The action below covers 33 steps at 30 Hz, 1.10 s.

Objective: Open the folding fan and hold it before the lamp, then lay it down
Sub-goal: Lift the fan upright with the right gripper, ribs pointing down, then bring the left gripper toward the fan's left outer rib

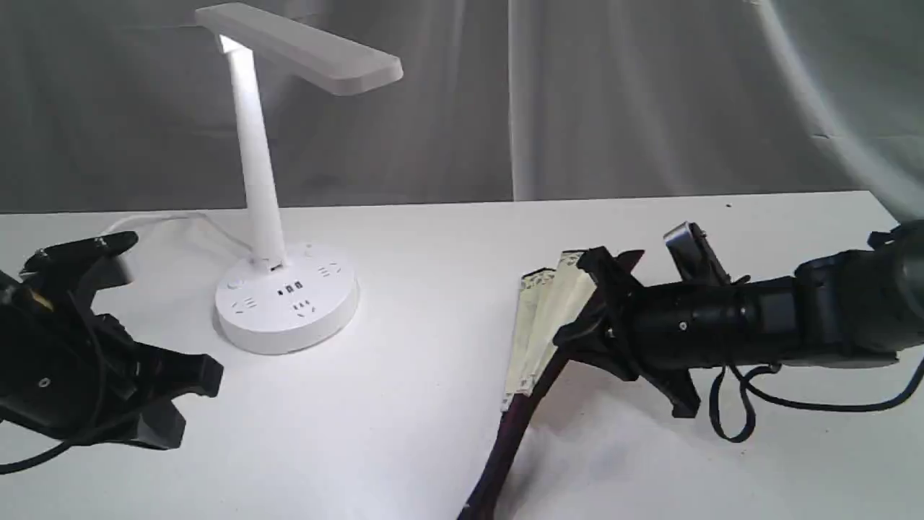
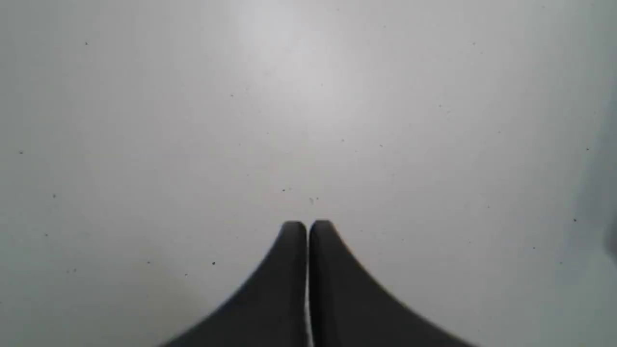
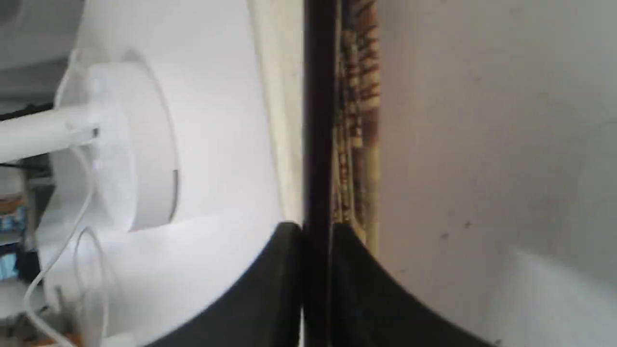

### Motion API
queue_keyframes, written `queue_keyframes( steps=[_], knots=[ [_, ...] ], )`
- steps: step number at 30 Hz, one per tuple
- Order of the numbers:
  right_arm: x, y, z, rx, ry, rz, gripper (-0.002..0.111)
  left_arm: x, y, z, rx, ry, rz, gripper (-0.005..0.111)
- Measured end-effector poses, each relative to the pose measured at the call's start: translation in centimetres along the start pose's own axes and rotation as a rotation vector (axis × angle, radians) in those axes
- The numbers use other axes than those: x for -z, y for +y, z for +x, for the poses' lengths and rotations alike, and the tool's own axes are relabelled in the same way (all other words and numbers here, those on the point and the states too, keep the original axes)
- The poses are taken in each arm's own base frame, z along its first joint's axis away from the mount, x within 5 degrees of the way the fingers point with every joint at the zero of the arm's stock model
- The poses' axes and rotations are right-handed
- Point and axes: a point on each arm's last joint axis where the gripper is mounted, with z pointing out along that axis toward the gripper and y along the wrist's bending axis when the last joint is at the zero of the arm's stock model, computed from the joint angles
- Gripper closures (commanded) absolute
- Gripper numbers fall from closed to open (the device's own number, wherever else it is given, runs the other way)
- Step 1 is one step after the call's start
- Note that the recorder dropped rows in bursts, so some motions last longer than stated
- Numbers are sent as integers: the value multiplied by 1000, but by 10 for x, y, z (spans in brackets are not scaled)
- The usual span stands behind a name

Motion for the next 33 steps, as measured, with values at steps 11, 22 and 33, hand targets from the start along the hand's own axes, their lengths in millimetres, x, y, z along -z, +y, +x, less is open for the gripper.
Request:
queue_keyframes(
  steps=[11, 22, 33],
  knots=[
    [32, 2, -16, 65, 86, -268, 108, 0, -1, -5, 3, -52, 10, 106],
    [48, 4, -20, 132, 113, -401, 108, 3, -19, -14, -131, -170, 201, 79],
    [48, -2, -12, 207, 202, -348, 108, -8, -55, 0, -481, -137, 132, 107]
  ],
)
